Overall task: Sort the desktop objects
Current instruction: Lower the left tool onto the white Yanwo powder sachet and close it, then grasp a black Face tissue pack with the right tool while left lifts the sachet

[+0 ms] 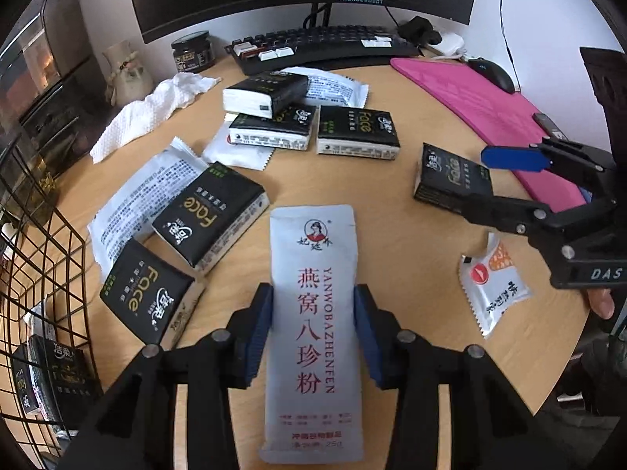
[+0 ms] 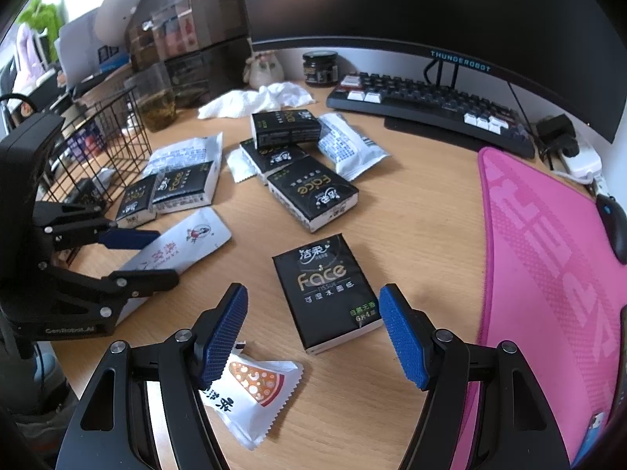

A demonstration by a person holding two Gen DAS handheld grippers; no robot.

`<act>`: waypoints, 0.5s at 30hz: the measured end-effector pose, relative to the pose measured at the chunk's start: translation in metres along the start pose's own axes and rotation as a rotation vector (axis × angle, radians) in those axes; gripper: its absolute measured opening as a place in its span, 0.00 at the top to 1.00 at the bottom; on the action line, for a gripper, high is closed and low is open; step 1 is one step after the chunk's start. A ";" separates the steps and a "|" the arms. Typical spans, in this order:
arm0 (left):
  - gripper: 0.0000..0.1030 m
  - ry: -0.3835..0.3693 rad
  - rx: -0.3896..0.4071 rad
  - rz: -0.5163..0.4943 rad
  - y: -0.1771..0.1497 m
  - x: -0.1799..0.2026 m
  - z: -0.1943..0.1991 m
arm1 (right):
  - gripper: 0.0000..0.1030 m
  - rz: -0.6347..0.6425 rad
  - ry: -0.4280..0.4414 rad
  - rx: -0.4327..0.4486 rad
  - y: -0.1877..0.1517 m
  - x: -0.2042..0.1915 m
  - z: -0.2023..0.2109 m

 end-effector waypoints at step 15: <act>0.56 0.020 -0.012 -0.001 -0.003 0.004 0.003 | 0.51 0.033 -0.063 -0.044 -0.008 0.010 -0.021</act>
Point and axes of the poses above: each gripper's, at about its wrist camera, not at the fingertips, and z roughly against the way its jaws point, x to its right, y to its top, the point moved 6 cm from there along -z, roughly the way its jaws point, and after that the axes turned 3 degrees about z, right-handed, at the moved point
